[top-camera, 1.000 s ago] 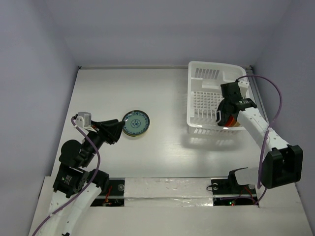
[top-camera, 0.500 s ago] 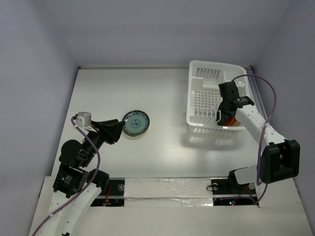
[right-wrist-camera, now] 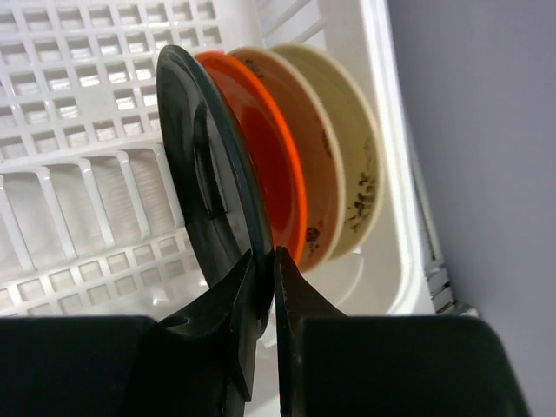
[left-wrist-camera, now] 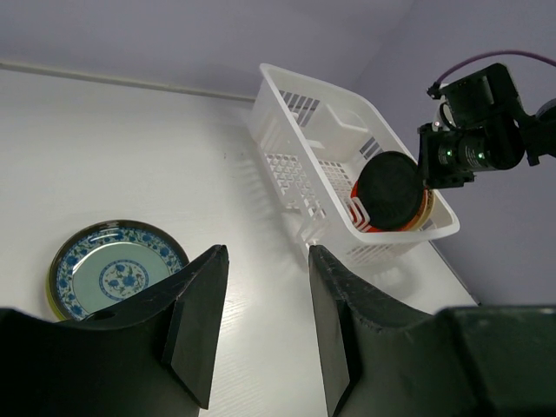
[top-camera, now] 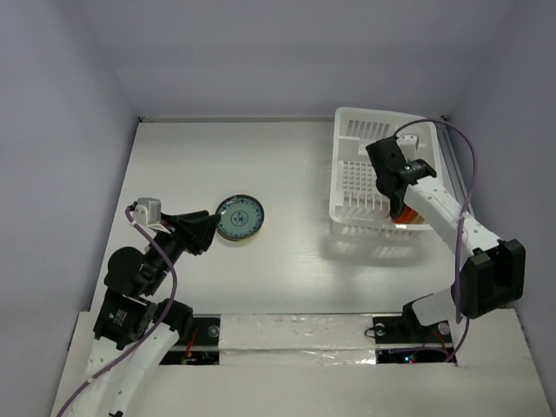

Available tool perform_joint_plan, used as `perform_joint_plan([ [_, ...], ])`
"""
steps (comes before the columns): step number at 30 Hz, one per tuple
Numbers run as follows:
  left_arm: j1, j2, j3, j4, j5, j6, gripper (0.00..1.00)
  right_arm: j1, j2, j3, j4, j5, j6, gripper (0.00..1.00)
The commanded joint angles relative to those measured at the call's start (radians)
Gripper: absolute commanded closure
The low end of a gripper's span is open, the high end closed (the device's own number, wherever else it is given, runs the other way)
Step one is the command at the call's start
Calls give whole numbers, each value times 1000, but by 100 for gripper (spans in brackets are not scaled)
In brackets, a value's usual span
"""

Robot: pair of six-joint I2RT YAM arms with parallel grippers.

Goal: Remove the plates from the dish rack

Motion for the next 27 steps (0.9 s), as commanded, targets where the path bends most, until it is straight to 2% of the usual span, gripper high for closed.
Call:
perform_joint_plan([
  [1,-5,3,6,31,3,-3,61,57,-23,105,-17,103,23,100],
  [5,-5,11,5,32,3,-2,61,116,-52,196,-77,161,66,100],
  [9,-5,14,6,32,3,-3,61,220,-115,265,-51,109,61,100],
  [12,-5,20,5,34,3,-2,61,321,-141,254,76,-32,57,100],
  [14,-5,25,6,32,5,-3,61,364,-140,218,235,-182,63,100],
  [18,-5,34,6,29,-6,-3,61,443,-44,138,495,-457,133,100],
  [19,-5,36,6,28,-5,-3,61,468,30,145,547,-539,150,100],
  [22,-5,39,8,23,-15,-3,61,521,172,196,632,-644,182,100],
  [27,-5,43,8,23,-17,-5,61,553,354,286,701,-715,264,100],
])
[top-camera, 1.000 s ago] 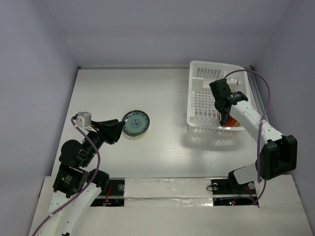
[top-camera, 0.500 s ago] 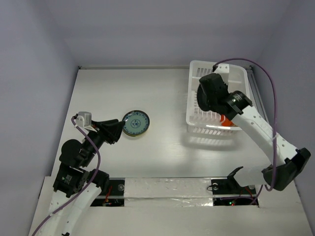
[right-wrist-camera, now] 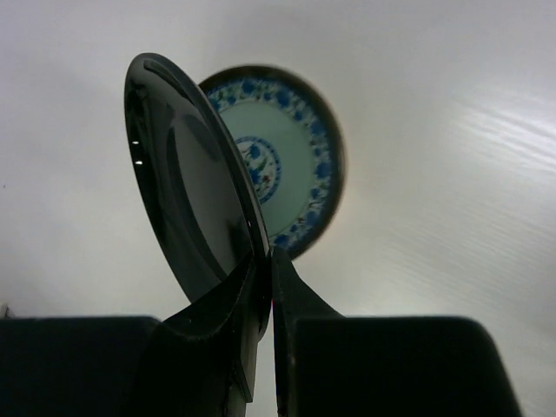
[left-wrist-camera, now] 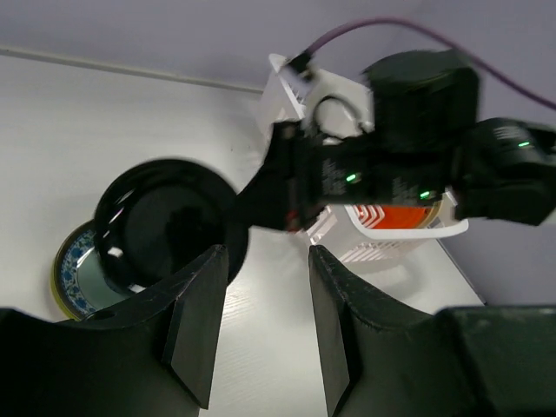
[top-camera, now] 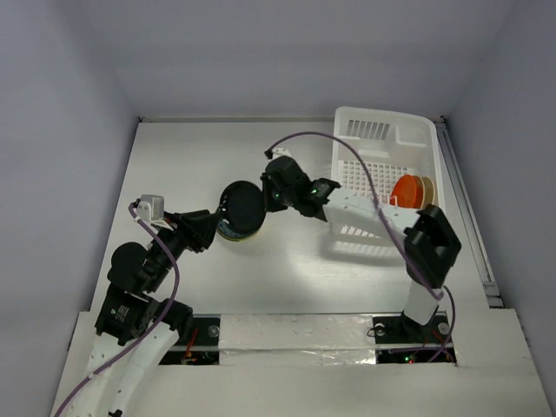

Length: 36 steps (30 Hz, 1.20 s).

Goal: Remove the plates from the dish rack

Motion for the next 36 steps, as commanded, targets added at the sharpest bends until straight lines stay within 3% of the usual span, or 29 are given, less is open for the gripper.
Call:
perform_joint_plan([
  [1,-5,15,9,25,-4,-3,61,22,60,91,186,-148,96,100],
  [10,4,15,6,28,2,-2,61,22,207,54,294,-136,205,100],
  [28,4,13,5,30,2,-2,61,-19,146,-139,389,-91,334,94],
  [31,4,15,5,31,2,-3,61,-19,152,-123,352,-87,325,78],
  [32,4,13,5,31,2,-3,61,-19,152,-113,335,-76,322,63],
  [35,4,12,5,30,2,-5,61,-19,130,-109,279,-44,291,40],
  [36,4,12,5,30,2,-3,61,-19,118,-109,274,-36,284,38],
])
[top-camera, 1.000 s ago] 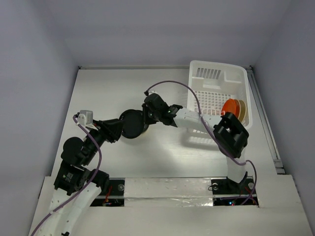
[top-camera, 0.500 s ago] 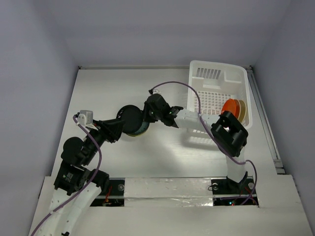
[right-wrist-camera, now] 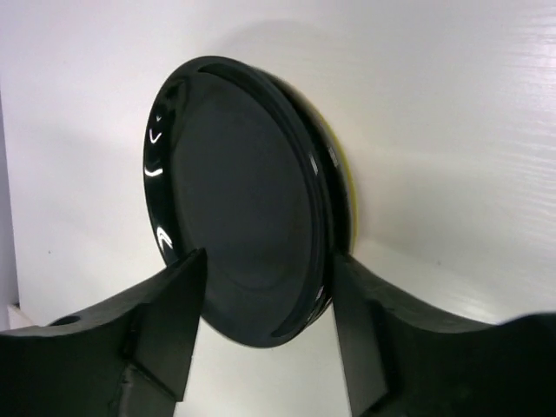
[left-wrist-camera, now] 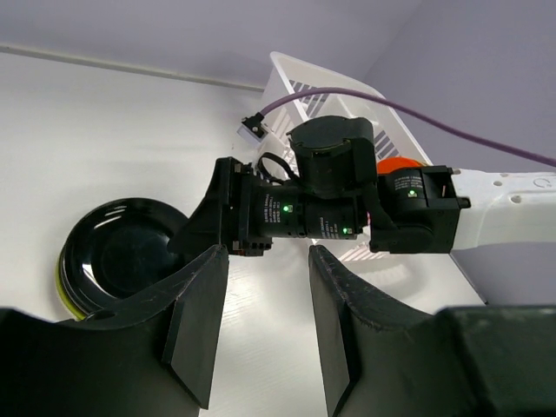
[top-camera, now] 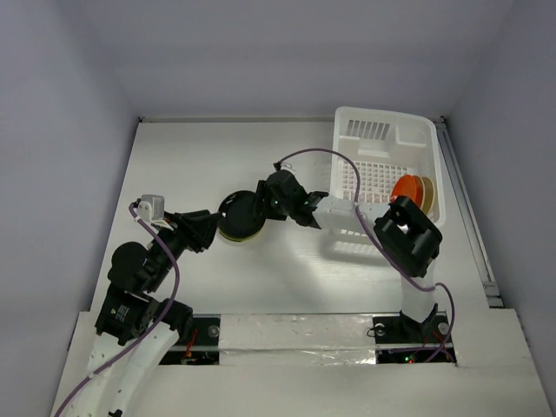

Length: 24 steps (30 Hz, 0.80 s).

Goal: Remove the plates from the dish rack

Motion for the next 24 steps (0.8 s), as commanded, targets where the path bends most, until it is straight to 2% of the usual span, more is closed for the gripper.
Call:
perform_joint_plan([
  [1,12,8,5,35,4,-3,61,2,-93,18,-29,64,-38,35],
  [3,12,8,5,35,7,-2,61,2,-146,7,-65,113,-54,32],
  [5,12,4,5,35,8,-3,61,2,-211,-8,-101,177,-71,33],
  [8,12,-2,5,36,8,-3,61,2,-284,-30,-166,306,-93,44],
  [11,12,-10,5,35,13,-2,61,-17,-386,-61,-265,450,-105,74],
  [12,12,-15,3,36,14,-3,61,-31,-433,-71,-301,492,-113,87],
  [14,12,-21,3,38,17,-3,61,-63,-484,-84,-406,611,-110,98],
  [16,12,-32,3,39,16,-3,61,-153,-560,-117,-497,656,-105,100],
  [19,3,-50,5,38,13,-3,61,-278,-692,-192,-537,624,-148,100],
  [21,-6,-58,5,39,11,-3,61,-414,-749,-208,-563,586,-201,99],
  [22,-6,-65,3,41,13,-2,61,-454,-775,-211,-577,586,-220,97],
  [24,-17,-75,5,39,11,-3,61,-560,-823,-211,-600,586,-277,84],
])
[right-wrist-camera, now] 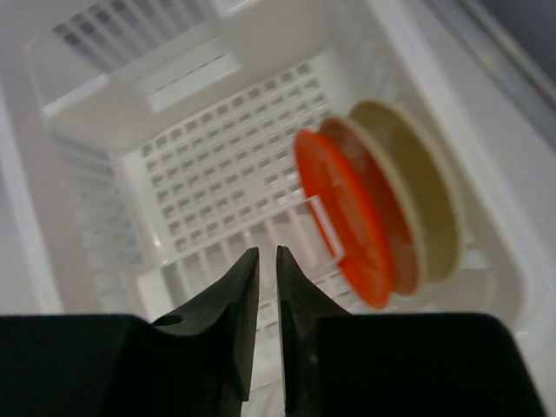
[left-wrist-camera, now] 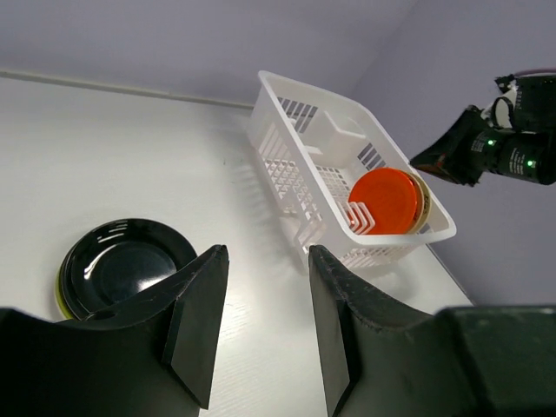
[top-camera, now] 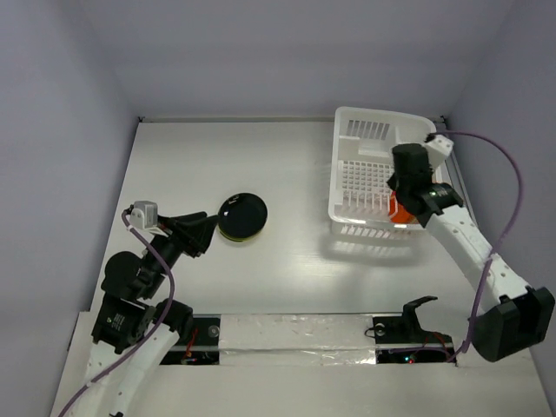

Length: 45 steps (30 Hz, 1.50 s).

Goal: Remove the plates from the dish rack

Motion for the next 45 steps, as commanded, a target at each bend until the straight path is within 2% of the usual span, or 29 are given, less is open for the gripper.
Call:
perform_joint_plan([
  [1,-16,-25,6,40,9,-3,61,-116,-75,2,-73,13,-120,79],
  [2,-26,-28,5,40,9,-3,61,-141,-77,2,-72,-15,-134,66],
  [3,-26,-31,6,40,8,-2,60,-174,-72,2,-70,-29,-159,63],
  [8,-35,-42,3,40,4,-3,60,-248,-8,8,-63,-102,-218,61],
  [11,-44,-45,5,40,4,-3,60,-260,41,17,-73,-109,-246,65],
  [20,-62,-46,5,37,0,-2,59,-279,149,48,-82,-104,-266,67],
  [23,-62,-50,6,37,1,0,59,-279,170,63,-93,-97,-267,71],
  [26,-62,-48,5,36,1,0,59,-279,199,100,-118,-98,-286,82],
  [27,-62,-47,6,36,1,0,59,-279,209,119,-128,-71,-290,89],
  [29,-62,-45,5,36,1,-2,59,-270,230,139,-160,-38,-307,93],
  [30,-62,-45,6,37,1,-2,59,-261,236,148,-173,-5,-312,100],
  [35,-62,-47,8,36,-3,-2,59,-170,287,206,-249,104,-322,100],
  [39,-62,-43,6,36,-3,-2,59,-103,342,244,-311,259,-312,100],
  [45,-62,-39,6,34,-6,-3,59,-34,339,284,-326,345,-309,100],
])
